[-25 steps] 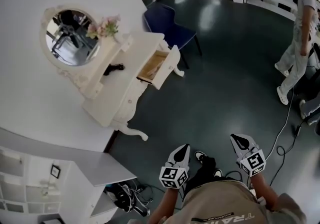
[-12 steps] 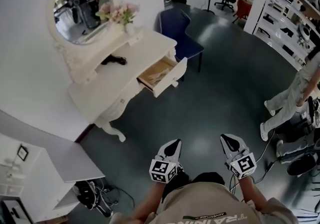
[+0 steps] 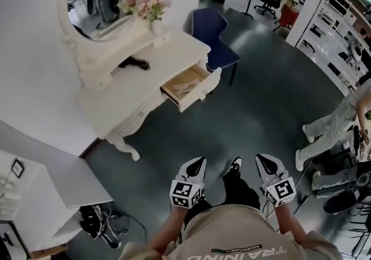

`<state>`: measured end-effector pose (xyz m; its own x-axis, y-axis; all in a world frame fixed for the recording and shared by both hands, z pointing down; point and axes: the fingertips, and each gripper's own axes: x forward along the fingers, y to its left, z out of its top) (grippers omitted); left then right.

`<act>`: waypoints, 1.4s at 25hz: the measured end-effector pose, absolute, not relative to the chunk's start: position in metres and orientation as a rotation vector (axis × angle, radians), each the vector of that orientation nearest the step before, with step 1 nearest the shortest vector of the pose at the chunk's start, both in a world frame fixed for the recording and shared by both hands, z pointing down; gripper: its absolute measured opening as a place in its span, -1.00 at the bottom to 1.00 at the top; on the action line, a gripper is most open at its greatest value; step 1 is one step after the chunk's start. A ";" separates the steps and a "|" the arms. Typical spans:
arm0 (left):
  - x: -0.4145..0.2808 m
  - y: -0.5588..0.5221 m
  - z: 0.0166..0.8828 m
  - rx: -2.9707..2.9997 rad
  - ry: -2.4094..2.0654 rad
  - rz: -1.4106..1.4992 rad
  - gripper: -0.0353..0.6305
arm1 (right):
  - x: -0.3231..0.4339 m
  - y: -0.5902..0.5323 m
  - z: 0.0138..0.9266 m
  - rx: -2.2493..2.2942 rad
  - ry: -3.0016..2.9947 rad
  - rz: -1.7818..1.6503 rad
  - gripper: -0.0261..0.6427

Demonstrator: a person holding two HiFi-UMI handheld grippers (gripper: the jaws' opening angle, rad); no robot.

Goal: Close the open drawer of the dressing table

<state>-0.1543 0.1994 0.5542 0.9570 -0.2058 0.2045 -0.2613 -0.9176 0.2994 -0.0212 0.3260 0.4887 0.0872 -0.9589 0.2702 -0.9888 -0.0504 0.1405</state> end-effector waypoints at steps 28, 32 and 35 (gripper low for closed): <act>0.034 0.011 0.525 2.660 -0.665 0.342 -0.84 | 0.161 0.067 0.540 1.765 -2.357 0.233 -0.91; 0.051 -0.016 0.521 2.655 -0.760 0.349 -0.84 | 0.189 0.035 0.542 1.751 -2.389 0.254 -0.91; 0.055 -0.035 0.517 2.665 -0.833 0.367 -0.84 | 0.199 0.014 0.546 1.726 -2.404 0.258 -0.91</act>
<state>0.0551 -0.0345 0.5171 0.7964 -0.5038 0.3346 -0.5871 -0.7768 0.2278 0.1985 0.0138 0.5464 -0.3152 -0.9188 0.2378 -0.9483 0.3147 -0.0410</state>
